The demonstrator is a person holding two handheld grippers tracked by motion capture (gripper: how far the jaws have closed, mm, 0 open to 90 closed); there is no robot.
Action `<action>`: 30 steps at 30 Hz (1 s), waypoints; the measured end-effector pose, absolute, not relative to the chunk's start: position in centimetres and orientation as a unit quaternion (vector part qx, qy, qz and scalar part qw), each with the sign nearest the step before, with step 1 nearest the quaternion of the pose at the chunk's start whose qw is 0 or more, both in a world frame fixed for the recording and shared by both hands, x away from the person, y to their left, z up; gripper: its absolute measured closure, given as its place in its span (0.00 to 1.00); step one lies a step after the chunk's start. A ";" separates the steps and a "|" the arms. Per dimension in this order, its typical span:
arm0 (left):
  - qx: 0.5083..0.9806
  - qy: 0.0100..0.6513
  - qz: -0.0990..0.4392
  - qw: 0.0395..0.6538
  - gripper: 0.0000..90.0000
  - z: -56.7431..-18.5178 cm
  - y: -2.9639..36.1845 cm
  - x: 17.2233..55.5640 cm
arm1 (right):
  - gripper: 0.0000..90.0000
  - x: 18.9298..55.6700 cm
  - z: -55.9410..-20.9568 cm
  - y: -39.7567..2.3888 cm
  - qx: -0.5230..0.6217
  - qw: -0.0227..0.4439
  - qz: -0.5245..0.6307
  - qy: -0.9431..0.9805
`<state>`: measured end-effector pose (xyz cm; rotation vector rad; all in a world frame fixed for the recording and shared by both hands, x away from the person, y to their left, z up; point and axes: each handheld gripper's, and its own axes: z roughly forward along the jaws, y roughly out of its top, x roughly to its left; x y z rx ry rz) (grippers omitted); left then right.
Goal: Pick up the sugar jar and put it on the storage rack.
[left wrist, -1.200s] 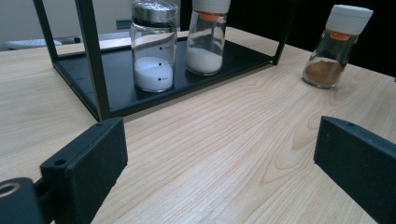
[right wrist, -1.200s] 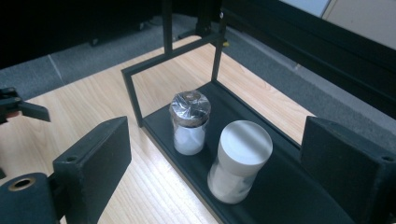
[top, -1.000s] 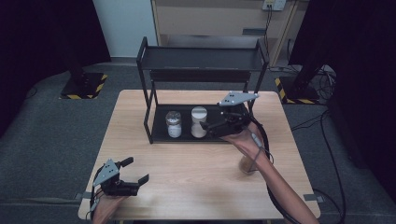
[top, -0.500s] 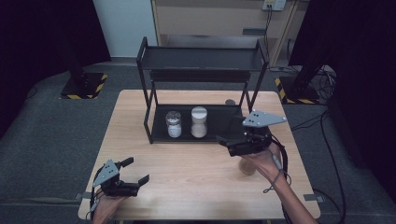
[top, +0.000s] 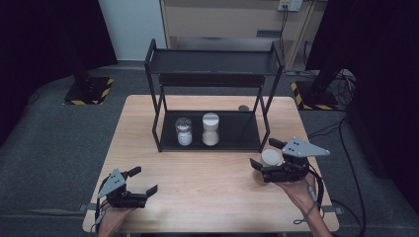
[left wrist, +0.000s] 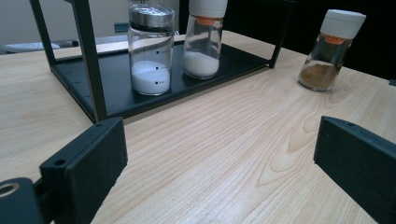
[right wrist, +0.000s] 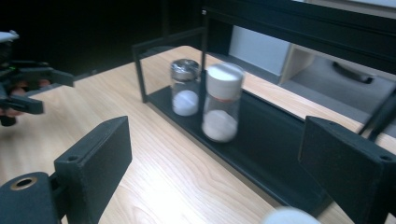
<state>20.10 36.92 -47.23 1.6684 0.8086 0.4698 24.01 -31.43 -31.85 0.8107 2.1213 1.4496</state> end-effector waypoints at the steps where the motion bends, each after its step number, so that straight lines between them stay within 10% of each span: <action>1: 0.713 0.345 0.201 0.577 0.02 -47.2 36.9 20.1 | 0.11 23.8 -32.2 -31.8 0.295 0.221 0.527 0.766; 30: 0.712 0.343 0.202 0.578 0.02 -47.2 36.8 20.0 | 0.11 20.6 -39.6 -35.1 0.337 0.211 0.522 0.755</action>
